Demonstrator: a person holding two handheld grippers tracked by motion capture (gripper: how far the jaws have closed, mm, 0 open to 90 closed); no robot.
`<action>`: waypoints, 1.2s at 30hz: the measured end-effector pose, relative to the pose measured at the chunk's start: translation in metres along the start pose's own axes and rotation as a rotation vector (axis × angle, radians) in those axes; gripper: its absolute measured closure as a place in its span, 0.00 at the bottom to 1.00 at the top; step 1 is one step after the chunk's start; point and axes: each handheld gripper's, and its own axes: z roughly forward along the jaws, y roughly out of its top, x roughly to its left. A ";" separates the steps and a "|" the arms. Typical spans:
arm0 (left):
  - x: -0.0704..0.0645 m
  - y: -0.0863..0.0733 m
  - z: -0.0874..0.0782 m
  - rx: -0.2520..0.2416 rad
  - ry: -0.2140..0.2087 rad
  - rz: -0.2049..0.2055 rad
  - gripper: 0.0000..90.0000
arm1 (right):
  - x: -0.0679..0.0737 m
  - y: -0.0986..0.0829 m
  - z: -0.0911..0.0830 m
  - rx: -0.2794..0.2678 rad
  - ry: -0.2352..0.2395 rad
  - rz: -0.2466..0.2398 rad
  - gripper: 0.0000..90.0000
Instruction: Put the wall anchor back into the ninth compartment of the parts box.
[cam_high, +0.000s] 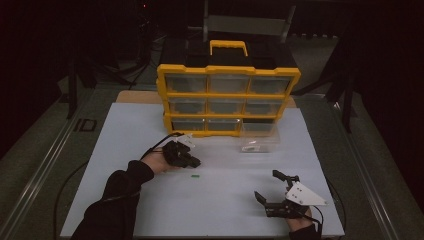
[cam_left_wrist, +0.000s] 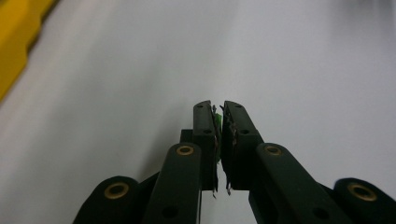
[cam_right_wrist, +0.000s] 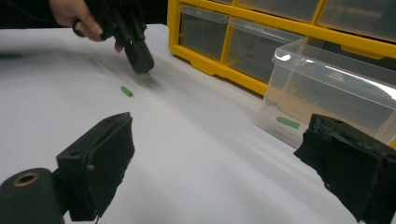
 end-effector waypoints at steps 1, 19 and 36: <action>0.000 0.000 0.000 0.000 0.000 0.000 0.95 | 0.000 0.000 0.000 -0.001 0.001 0.000 0.10; 0.003 0.075 -0.037 -0.055 -0.018 0.073 0.95 | 0.000 0.000 -0.001 -0.004 0.000 -0.001 0.10; 0.007 0.130 -0.050 -0.103 -0.019 0.129 0.95 | -0.002 0.000 -0.002 -0.010 -0.004 0.001 0.10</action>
